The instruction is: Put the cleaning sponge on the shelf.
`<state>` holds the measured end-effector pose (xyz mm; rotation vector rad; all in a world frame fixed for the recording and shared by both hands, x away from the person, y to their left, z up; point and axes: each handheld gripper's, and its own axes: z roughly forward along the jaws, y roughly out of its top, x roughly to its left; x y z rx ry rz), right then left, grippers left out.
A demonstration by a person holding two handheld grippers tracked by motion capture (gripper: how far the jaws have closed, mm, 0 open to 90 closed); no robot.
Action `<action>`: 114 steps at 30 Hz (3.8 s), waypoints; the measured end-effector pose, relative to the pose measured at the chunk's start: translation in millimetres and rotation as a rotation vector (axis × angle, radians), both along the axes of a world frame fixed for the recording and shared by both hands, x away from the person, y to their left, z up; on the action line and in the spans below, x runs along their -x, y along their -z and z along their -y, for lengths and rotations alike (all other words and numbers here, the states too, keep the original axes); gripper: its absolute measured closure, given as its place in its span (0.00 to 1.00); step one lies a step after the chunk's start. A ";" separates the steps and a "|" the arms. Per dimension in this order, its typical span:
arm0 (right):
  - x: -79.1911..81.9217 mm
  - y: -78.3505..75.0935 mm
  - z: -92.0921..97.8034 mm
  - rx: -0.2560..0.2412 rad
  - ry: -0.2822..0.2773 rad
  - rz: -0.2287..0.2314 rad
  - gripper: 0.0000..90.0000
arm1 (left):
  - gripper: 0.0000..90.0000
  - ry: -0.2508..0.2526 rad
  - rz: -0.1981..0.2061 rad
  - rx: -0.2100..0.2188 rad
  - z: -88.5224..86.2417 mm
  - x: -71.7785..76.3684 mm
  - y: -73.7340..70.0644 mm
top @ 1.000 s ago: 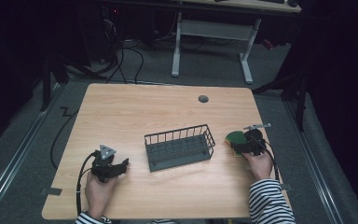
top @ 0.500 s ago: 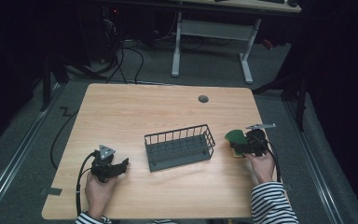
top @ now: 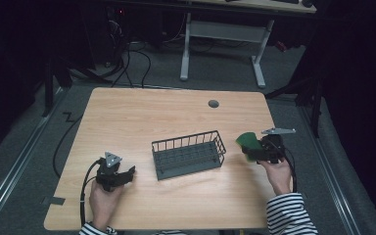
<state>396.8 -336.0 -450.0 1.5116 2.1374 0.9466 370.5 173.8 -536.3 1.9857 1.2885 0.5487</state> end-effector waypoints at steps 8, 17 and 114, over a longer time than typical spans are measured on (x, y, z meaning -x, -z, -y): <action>7.0 -28.9 -19.0 0.002 -0.065 0.050 0.33 | 0.34 0.001 0.000 -0.004 0.3 0.0 0.0; 11.6 -51.6 -37.6 -0.004 -0.108 0.096 0.33 | 0.34 0.002 0.000 -0.004 0.2 0.0 0.0; -30.6 -5.5 -156.3 0.188 -0.299 -0.071 0.32 | 0.34 0.000 -0.001 0.011 -1.2 0.0 0.0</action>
